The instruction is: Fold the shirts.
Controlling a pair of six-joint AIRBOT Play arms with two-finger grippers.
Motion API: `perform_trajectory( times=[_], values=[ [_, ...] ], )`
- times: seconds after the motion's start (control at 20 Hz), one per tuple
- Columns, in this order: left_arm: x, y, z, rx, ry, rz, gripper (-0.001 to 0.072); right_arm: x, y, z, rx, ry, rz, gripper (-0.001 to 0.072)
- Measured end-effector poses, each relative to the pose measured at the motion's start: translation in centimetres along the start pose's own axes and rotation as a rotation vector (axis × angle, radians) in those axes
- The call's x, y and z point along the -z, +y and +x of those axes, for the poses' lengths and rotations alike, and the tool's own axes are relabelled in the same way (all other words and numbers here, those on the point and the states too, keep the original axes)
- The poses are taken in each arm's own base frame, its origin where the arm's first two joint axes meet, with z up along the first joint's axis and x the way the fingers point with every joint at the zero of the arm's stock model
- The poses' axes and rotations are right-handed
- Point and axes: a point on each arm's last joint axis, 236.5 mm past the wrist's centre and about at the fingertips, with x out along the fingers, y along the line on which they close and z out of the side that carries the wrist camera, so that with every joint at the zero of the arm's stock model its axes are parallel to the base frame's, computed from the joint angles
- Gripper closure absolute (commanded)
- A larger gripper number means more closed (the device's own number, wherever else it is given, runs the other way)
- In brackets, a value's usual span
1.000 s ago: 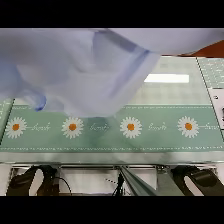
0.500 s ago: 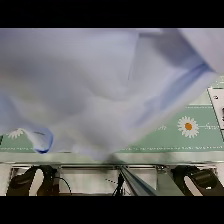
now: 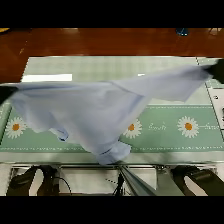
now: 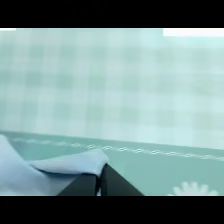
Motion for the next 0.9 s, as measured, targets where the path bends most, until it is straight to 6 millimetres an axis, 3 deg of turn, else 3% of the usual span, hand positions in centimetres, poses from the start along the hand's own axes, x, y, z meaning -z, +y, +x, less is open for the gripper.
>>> perform_trajectory(
  times=[0.1,0.25,0.35,0.6,0.65,0.9],
  values=[
    [2.4,2.9,3.0,0.004,0.073,-0.076,0.0685,-0.1,1.2,5.1,-0.044,0.093,-0.008,0.0228],
    [5.9,6.4,6.6,0.003,0.153,-0.157,0.0685,0.6,2.3,11.4,-0.092,0.2,-0.033,0.0171],
    [7.5,8.0,7.9,-0.008,0.191,-0.178,0.0685,1.4,2.3,13.7,-0.096,0.253,-0.069,0.017],
    [9.0,12.1,8.9,-0.13,0.216,-0.156,0.0685,2.8,-1.4,15.6,0.015,0.334,-0.206,0.0165],
    [9.1,12.8,9.0,-0.15,0.217,-0.151,0.0685,2.9,-1.8,15.8,0.018,0.342,-0.209,0.0112],
    [9.4,14.9,9.6,-0.202,0.239,-0.156,0.0685,5.4,-1.7,17.8,-0.094,0.426,-0.14,0.0115]
  ],
)
